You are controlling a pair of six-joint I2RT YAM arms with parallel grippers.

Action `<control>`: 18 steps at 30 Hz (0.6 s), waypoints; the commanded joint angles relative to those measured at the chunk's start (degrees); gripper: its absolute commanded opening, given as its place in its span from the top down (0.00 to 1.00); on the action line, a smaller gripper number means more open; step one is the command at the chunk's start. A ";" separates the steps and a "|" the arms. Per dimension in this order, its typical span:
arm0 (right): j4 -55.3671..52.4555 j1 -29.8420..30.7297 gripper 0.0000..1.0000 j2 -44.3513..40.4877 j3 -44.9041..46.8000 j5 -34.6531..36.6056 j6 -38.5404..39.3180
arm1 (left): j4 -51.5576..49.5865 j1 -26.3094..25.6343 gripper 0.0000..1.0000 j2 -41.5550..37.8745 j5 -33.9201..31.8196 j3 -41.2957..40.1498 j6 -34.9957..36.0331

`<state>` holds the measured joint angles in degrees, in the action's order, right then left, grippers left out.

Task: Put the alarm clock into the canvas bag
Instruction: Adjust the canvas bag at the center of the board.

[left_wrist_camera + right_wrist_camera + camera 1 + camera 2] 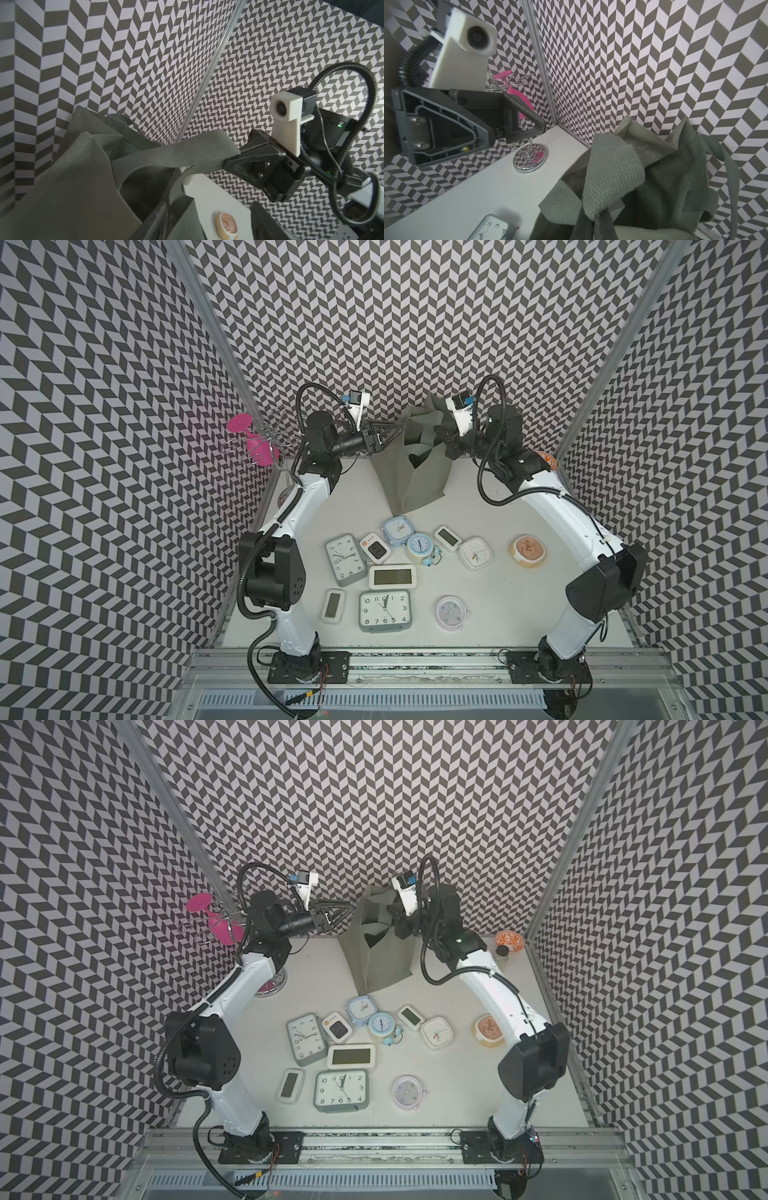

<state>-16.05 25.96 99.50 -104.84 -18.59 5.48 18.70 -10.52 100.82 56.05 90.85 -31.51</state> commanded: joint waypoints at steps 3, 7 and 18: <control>-4.14 3.49 1.00 0.15 -6.52 3.80 -1.76 | -5.14 -1.74 0.35 -3.53 -5.52 -3.14 14.99; -6.32 4.92 1.00 0.52 -9.25 4.25 -2.99 | -7.80 -4.61 0.35 -5.11 -7.87 -3.50 21.37; -9.26 7.18 1.00 -1.53 -9.56 4.39 -3.89 | -2.38 -8.45 0.42 -7.51 -13.25 -6.45 20.96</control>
<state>-26.37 32.16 99.59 -113.95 -14.33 2.04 14.48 -18.28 94.48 45.21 83.07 -11.94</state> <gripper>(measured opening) 0.047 0.584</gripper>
